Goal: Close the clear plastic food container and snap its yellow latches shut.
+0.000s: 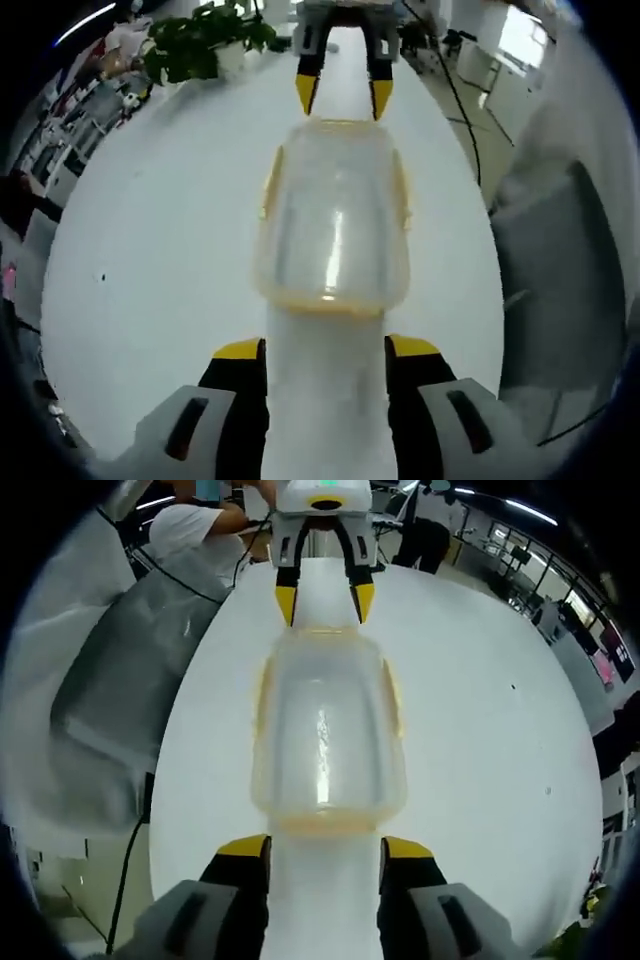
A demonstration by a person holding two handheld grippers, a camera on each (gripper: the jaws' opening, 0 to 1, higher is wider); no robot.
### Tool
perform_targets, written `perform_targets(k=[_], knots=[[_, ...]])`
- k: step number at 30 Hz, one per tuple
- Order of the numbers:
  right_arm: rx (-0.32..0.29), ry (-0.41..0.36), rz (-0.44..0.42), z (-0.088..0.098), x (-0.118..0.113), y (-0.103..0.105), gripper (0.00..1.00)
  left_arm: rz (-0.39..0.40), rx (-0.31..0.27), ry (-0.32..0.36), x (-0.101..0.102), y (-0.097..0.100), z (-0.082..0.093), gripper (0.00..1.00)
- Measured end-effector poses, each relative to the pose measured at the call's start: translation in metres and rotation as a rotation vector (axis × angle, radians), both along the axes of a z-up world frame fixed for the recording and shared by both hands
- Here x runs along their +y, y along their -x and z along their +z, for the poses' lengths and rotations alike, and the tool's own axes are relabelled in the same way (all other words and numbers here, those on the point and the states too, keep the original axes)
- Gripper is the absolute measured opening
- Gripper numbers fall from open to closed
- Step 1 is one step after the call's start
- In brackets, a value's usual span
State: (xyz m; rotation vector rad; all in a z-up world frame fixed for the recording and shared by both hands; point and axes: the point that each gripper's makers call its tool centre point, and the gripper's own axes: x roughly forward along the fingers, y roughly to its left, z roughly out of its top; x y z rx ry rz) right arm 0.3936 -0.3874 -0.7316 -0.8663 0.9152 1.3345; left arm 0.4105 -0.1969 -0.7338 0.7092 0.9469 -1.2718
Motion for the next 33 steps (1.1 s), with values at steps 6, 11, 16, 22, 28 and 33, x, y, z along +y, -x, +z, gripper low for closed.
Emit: perform_targets(k=[6,11,16,22,28,33], knots=[[0.014,-0.050,-0.225,0.010,0.001,-0.008,0.38,0.255,0.115,0.118,-0.007,-0.005,0.010,0.45],[0.095,-0.110,-0.470,0.009,0.001,-0.014,0.35,0.431,0.181,0.195,-0.012,-0.009,0.015,0.39],[0.132,-0.136,-0.635,0.009,0.002,-0.015,0.36,0.616,0.229,0.215,-0.014,-0.010,0.009,0.49],[0.178,-0.137,-0.798,0.001,0.005,-0.014,0.37,0.787,0.252,0.214,-0.010,-0.010,-0.004,0.53],[0.196,-0.151,-0.857,-0.005,0.017,-0.015,0.38,0.809,0.249,0.225,-0.022,-0.006,-0.009,0.51],[0.219,-0.162,-0.886,-0.008,0.025,-0.015,0.35,0.819,0.253,0.222,-0.028,-0.004,-0.011,0.51]])
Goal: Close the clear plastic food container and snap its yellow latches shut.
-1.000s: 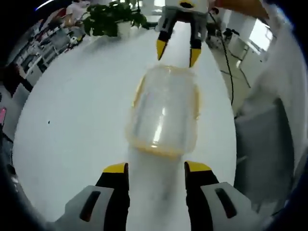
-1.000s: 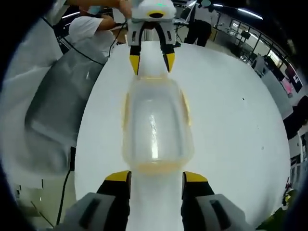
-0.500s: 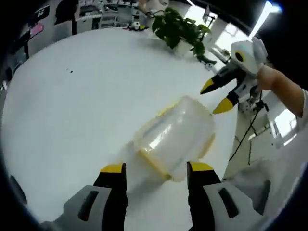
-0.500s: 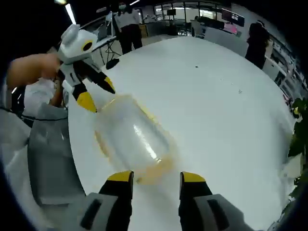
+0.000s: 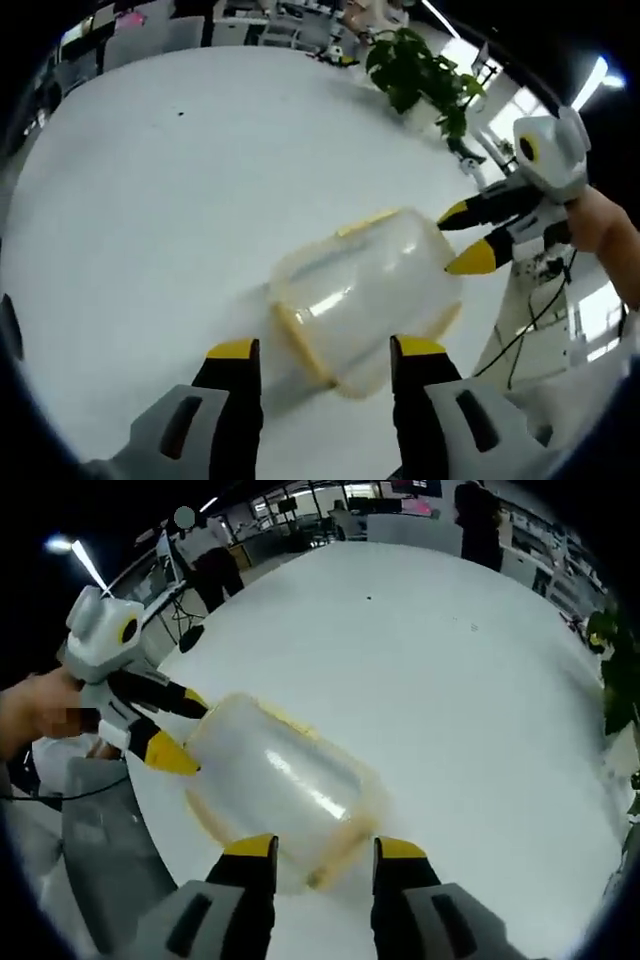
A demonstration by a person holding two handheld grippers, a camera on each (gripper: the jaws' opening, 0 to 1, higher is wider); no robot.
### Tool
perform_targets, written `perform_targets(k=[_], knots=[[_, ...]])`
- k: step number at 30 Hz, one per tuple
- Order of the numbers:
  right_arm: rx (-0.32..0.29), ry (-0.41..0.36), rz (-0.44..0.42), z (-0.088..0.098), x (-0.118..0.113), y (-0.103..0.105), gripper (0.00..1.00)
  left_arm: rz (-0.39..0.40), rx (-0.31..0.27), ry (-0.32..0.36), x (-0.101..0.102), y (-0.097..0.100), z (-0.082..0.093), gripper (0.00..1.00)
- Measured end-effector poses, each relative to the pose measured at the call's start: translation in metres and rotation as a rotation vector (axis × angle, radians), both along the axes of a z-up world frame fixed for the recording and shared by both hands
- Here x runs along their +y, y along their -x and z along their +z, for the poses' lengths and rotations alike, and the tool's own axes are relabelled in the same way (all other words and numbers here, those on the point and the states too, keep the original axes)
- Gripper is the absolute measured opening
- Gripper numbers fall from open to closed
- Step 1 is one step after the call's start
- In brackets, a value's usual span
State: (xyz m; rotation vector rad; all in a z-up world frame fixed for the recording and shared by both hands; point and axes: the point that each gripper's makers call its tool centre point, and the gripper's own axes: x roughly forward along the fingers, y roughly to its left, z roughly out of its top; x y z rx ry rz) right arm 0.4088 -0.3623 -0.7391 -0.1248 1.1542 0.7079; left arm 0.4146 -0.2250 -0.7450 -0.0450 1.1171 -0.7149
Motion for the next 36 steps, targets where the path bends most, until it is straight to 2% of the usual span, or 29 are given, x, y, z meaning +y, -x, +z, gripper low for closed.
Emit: perform_targets(k=[2,4,18,19,20,21,22,26,27,28,29,31,36], knots=[[0.015,-0.005,-0.029,-0.001,0.001,-0.001,0.36,-0.002,0.000,0.003,-0.002,0.000,-0.001,0.51],[0.019,-0.002,-0.023,-0.001,0.004,0.000,0.35,0.000,0.011,0.028,-0.008,0.002,0.001,0.46],[0.064,0.077,-0.033,-0.003,0.010,0.003,0.36,0.014,0.011,0.011,-0.011,0.002,-0.001,0.44],[0.066,0.077,-0.023,-0.003,0.011,0.004,0.35,-0.001,0.028,0.010,-0.013,0.004,-0.003,0.42],[0.070,0.127,-0.006,-0.003,0.004,0.007,0.36,0.018,0.121,-0.010,-0.008,0.019,-0.011,0.42],[0.075,0.095,-0.015,0.000,0.009,0.008,0.36,0.006,0.046,-0.006,-0.011,0.007,-0.012,0.42],[0.076,0.097,-0.014,-0.001,0.009,0.007,0.36,-0.005,0.038,-0.008,-0.012,0.007,-0.012,0.42],[0.082,0.077,-0.029,-0.003,0.009,0.007,0.36,0.000,0.046,-0.005,-0.014,0.006,-0.011,0.42],[0.094,0.004,-0.018,-0.003,0.020,0.007,0.36,-0.007,0.041,0.001,-0.016,0.005,-0.010,0.42],[0.140,0.005,-0.096,-0.006,0.013,0.009,0.37,-0.006,0.045,-0.001,-0.015,0.006,-0.008,0.42],[0.141,-0.013,-0.110,-0.009,0.013,0.007,0.37,-0.003,0.046,-0.001,-0.016,0.006,-0.009,0.42],[0.117,-0.003,-0.082,-0.008,0.012,0.008,0.38,-0.004,0.045,-0.006,-0.016,0.005,-0.009,0.42],[0.125,0.000,-0.092,-0.009,0.013,0.006,0.39,-0.010,0.045,-0.005,-0.015,0.006,-0.006,0.43]])
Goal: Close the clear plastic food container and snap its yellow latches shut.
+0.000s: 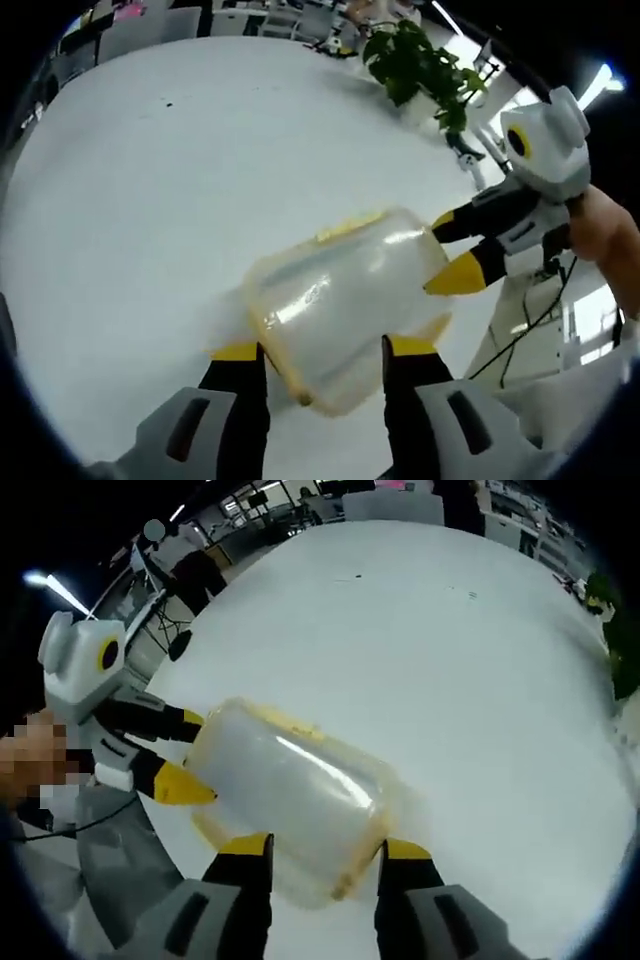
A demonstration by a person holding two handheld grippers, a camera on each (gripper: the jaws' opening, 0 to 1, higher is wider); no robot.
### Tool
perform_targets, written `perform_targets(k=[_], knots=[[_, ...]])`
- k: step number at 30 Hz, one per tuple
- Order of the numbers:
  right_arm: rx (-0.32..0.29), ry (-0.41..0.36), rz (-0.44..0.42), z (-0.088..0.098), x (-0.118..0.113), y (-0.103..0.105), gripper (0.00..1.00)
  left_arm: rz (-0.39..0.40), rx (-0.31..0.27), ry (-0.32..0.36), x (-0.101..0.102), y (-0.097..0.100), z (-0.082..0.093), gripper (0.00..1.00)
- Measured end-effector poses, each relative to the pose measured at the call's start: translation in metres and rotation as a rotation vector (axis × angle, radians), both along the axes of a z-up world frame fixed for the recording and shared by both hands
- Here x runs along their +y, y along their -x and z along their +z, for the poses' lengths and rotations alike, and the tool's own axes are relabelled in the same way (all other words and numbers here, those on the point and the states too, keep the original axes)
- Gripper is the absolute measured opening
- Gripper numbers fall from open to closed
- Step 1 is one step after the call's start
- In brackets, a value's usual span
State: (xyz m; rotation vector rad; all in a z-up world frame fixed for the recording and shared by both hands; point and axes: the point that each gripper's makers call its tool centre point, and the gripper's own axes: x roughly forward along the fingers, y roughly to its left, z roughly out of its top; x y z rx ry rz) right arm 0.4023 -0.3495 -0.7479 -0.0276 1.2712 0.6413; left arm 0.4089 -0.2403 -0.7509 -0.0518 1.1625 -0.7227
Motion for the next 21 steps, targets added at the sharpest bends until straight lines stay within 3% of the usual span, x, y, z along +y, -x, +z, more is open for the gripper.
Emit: perform_targets(k=[7,10,12,13,17,19,21], knots=[[-0.006,-0.020,-0.019,0.001,0.000,0.000,0.40,-0.009,-0.038,0.025,0.000,-0.001,0.002,0.46],[-0.033,-0.015,0.000,0.003,0.001,-0.001,0.41,-0.071,-0.109,-0.003,0.000,-0.002,0.006,0.48],[-0.069,0.015,0.094,0.004,0.000,0.002,0.41,-0.132,-0.124,-0.019,0.000,0.003,0.007,0.49],[-0.083,0.035,0.128,0.006,-0.002,0.004,0.40,-0.121,-0.128,-0.021,0.000,0.003,0.008,0.49],[-0.149,0.025,0.195,0.016,0.000,0.003,0.41,-0.174,-0.175,0.001,0.000,0.003,0.016,0.50],[-0.157,0.036,0.203,0.021,-0.005,0.003,0.38,-0.249,-0.212,-0.038,0.005,0.004,0.016,0.50],[-0.172,0.044,0.222,0.025,-0.008,0.002,0.38,-0.243,-0.211,-0.037,0.006,0.006,0.019,0.51]])
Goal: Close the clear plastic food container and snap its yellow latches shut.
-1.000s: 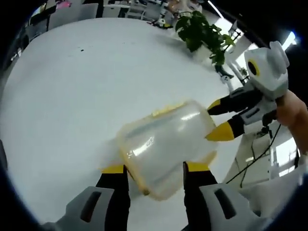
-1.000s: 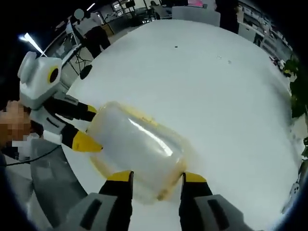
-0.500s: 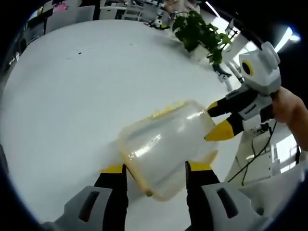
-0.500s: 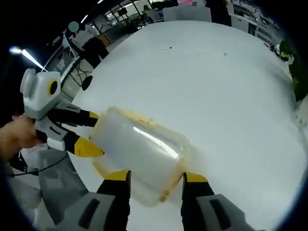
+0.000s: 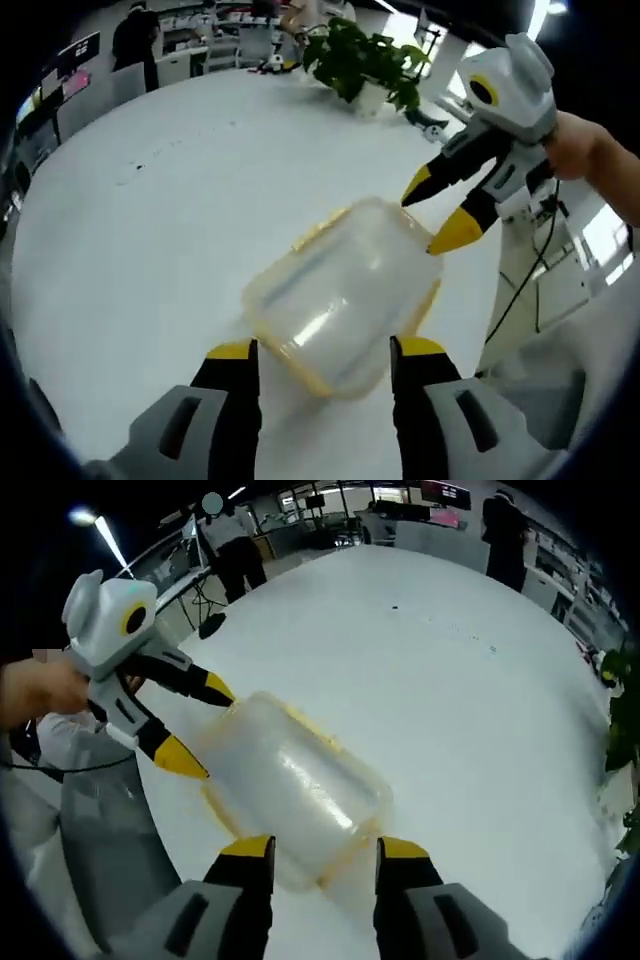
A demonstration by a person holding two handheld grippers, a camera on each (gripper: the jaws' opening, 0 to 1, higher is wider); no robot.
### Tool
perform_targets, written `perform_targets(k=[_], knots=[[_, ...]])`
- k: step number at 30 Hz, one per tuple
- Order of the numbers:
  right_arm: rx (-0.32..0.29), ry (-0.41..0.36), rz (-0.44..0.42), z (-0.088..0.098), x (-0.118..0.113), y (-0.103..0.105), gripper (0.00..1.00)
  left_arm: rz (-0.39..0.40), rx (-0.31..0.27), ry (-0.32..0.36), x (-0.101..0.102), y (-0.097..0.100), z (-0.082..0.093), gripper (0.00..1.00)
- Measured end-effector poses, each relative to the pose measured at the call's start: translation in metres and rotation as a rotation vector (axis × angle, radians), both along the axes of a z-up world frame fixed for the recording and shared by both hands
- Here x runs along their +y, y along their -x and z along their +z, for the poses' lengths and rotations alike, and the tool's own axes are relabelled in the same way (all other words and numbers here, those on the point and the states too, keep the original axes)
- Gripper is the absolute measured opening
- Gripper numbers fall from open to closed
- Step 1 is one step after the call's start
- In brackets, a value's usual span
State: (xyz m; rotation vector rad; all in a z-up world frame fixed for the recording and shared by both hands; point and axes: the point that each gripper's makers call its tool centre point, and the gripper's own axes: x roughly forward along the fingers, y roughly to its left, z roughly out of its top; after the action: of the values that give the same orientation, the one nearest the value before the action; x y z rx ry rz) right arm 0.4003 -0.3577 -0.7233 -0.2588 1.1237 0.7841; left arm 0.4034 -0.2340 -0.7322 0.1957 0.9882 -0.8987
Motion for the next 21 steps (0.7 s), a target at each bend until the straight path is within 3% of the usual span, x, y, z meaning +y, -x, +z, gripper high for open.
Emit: perform_targets(k=[4,7,10,14,18,21], knots=[[-0.070,-0.005,0.142,0.011,0.004,0.000,0.38,-0.068,-0.063,-0.006,0.001,-0.002,0.008,0.54],[-0.096,-0.037,0.239,0.019,0.013,0.005,0.35,-0.077,-0.065,-0.029,0.007,-0.001,0.008,0.53],[-0.115,-0.056,0.262,0.024,0.016,0.005,0.34,-0.149,-0.107,-0.001,0.001,0.000,0.015,0.54],[-0.105,-0.093,0.289,0.027,0.018,0.008,0.34,-0.167,-0.136,0.060,-0.007,0.001,0.029,0.55],[-0.135,-0.099,0.342,0.029,0.020,0.009,0.33,-0.216,-0.185,0.093,-0.012,0.000,0.041,0.53],[-0.175,-0.110,0.428,0.034,0.026,0.011,0.32,-0.295,-0.220,0.093,-0.015,0.002,0.044,0.54]])
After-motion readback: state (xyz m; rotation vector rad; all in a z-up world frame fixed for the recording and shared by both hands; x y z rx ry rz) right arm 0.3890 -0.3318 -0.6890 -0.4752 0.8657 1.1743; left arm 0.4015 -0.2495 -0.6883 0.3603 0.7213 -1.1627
